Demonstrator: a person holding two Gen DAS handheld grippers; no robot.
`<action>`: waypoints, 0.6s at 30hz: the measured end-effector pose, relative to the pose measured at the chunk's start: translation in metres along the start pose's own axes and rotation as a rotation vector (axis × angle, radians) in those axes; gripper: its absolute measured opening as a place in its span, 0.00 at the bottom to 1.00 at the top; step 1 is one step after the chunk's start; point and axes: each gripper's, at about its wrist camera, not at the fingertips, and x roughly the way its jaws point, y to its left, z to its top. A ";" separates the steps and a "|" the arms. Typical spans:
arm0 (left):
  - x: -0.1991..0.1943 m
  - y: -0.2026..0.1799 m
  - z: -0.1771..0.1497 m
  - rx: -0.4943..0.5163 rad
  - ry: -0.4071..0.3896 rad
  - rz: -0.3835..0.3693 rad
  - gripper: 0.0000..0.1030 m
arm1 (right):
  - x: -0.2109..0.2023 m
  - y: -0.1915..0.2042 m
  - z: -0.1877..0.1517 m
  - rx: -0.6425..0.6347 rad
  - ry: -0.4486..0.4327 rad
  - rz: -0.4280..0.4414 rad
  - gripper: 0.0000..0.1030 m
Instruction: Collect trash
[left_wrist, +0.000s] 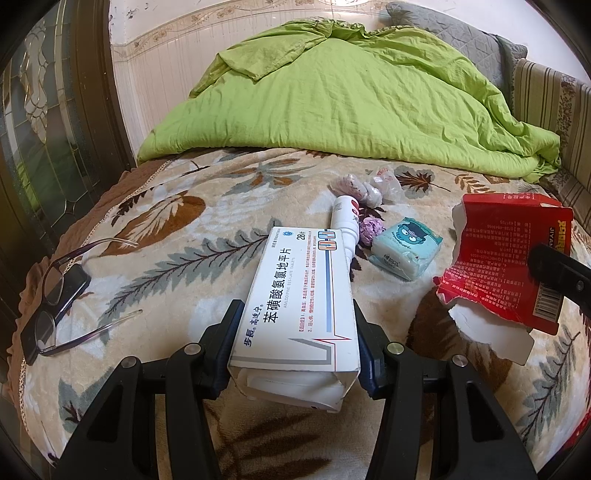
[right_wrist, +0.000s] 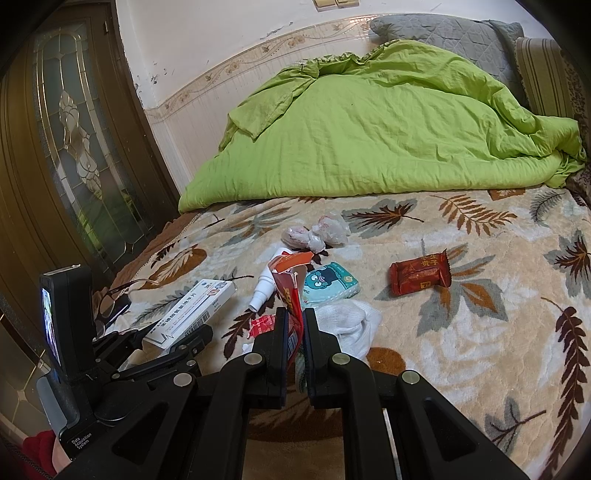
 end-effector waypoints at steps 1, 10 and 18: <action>0.000 0.000 0.000 0.001 0.000 0.001 0.51 | 0.000 0.000 0.000 0.000 0.000 0.001 0.08; 0.000 0.000 0.001 0.000 0.001 0.000 0.51 | 0.000 -0.001 0.000 0.001 -0.002 0.001 0.08; -0.004 -0.002 -0.002 -0.004 -0.004 -0.058 0.51 | -0.013 -0.014 0.007 0.051 -0.035 -0.002 0.08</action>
